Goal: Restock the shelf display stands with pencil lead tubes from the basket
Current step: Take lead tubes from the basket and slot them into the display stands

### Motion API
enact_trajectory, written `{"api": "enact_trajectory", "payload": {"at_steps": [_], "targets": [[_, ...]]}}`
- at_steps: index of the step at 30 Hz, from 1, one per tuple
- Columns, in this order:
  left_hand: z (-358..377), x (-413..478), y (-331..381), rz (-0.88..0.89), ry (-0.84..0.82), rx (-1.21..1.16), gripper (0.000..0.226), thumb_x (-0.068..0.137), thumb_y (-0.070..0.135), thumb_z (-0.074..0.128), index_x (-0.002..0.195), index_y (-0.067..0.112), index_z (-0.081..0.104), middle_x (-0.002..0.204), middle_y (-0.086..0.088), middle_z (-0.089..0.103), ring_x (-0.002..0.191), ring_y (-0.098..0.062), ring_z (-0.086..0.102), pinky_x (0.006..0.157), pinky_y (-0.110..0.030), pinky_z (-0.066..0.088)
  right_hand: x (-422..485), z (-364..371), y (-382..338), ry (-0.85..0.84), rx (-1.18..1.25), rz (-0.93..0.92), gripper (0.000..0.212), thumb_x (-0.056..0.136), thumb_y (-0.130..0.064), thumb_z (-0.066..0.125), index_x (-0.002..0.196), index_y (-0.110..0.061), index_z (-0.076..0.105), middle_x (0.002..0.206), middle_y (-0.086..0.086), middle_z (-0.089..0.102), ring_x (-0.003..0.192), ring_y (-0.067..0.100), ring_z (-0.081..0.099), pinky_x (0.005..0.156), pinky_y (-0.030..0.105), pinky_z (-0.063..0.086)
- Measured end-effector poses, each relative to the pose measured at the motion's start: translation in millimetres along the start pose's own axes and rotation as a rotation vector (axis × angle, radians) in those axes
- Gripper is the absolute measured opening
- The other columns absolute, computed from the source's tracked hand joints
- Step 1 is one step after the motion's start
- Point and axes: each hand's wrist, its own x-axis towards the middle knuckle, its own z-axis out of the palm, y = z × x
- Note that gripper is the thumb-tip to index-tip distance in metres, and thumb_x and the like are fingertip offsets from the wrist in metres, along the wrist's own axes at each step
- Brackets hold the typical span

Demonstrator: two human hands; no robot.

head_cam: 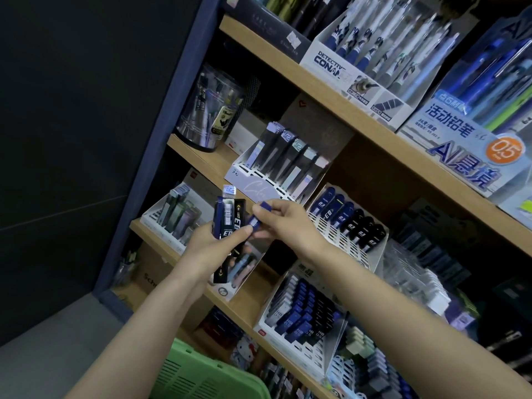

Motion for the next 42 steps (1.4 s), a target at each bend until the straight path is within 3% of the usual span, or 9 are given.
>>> {"api": "enact_trajectory", "payload": {"at_steps": [5, 10, 13, 20, 25, 29, 34, 39, 42], "targets": [[0, 2, 2, -0.048, 0.109, -0.118, 0.006, 0.087, 0.021, 0.067, 0.086, 0.016, 0.067, 0.073, -0.001, 0.071, 0.049, -0.001, 0.059, 0.045, -0.017, 0.044, -5, -11, 2, 0.077, 0.153, -0.030, 0.016, 0.090, -0.010, 0.060, 0.098, 0.003, 0.061, 0.090, 0.017, 0.069, 0.071, 0.011, 0.068, 0.064, 0.013, 0.055], [3, 2, 2, 0.035, 0.204, -0.035, 0.007, 0.086, 0.017, 0.068, 0.087, 0.012, 0.064, 0.071, -0.001, 0.066, 0.053, -0.003, 0.059, 0.043, -0.011, 0.044, -12, -19, 8, -0.051, -0.207, -0.035, 0.016, 0.079, -0.004, 0.072, 0.086, -0.014, 0.062, 0.076, 0.000, 0.067, 0.064, 0.005, 0.064, 0.067, 0.017, 0.055], [7, 3, 0, 0.076, 0.171, 0.079, 0.017, 0.083, 0.018, 0.071, 0.095, 0.008, 0.064, 0.079, -0.003, 0.068, 0.066, -0.009, 0.060, 0.051, -0.021, 0.047, -20, -17, 15, -0.136, -0.347, -0.043, 0.018, 0.080, -0.004, 0.072, 0.091, -0.015, 0.062, 0.077, -0.002, 0.067, 0.064, 0.004, 0.063, 0.068, 0.020, 0.054], [24, -9, -6, 0.122, 0.037, 0.167, 0.009, 0.084, 0.012, 0.069, 0.085, 0.005, 0.064, 0.058, 0.006, 0.064, 0.049, 0.004, 0.056, 0.042, -0.013, 0.043, -39, -33, 29, -0.158, -0.485, -0.060, 0.019, 0.083, -0.006, 0.070, 0.091, -0.018, 0.058, 0.079, -0.006, 0.062, 0.063, 0.007, 0.062, 0.063, 0.024, 0.054], [30, -13, -13, 0.100, 0.000, 0.160, 0.009, 0.085, 0.013, 0.069, 0.087, 0.014, 0.060, 0.068, 0.002, 0.062, 0.046, 0.005, 0.055, 0.041, -0.011, 0.041, -36, -73, 28, 0.172, -0.422, -0.031, 0.026, 0.082, -0.010, 0.070, 0.101, -0.014, 0.053, 0.093, 0.008, 0.063, 0.080, 0.022, 0.066, 0.069, 0.028, 0.054], [35, -9, -20, 0.063, -0.014, 0.147, 0.012, 0.085, 0.012, 0.068, 0.090, 0.010, 0.058, 0.067, 0.000, 0.060, 0.043, 0.003, 0.054, 0.040, -0.014, 0.041, -22, -107, 24, 0.423, -0.242, -0.146, 0.039, 0.085, -0.006, 0.066, 0.115, -0.014, 0.043, 0.089, 0.005, 0.063, 0.076, 0.016, 0.068, 0.071, 0.029, 0.057], [43, -2, -31, 0.009, -0.056, 0.148, 0.013, 0.085, 0.014, 0.068, 0.090, 0.006, 0.060, 0.071, -0.005, 0.065, 0.043, -0.003, 0.055, 0.043, -0.019, 0.042, 10, -133, 40, 0.553, -0.277, -0.174, 0.014, 0.097, -0.016, 0.050, 0.111, -0.015, 0.050, 0.090, 0.004, 0.066, 0.088, 0.023, 0.069, 0.079, 0.036, 0.058], [50, 5, -38, -0.028, -0.052, 0.153, 0.012, 0.084, 0.015, 0.070, 0.086, 0.009, 0.060, 0.067, -0.001, 0.065, 0.041, -0.001, 0.054, 0.042, -0.017, 0.042, 27, -140, 51, 0.612, -0.246, -0.152, 0.021, 0.097, -0.017, 0.052, 0.117, -0.010, 0.052, 0.107, 0.008, 0.063, 0.095, 0.019, 0.066, 0.070, 0.018, 0.056], [52, 8, -40, -0.026, -0.041, 0.156, 0.012, 0.083, 0.015, 0.070, 0.086, 0.010, 0.060, 0.067, 0.000, 0.066, 0.045, 0.000, 0.057, 0.042, -0.016, 0.043, 29, -140, 53, 0.594, -0.217, -0.159, 0.020, 0.096, -0.013, 0.052, 0.115, -0.010, 0.051, 0.104, 0.006, 0.060, 0.096, 0.018, 0.064, 0.074, 0.020, 0.056]]}}
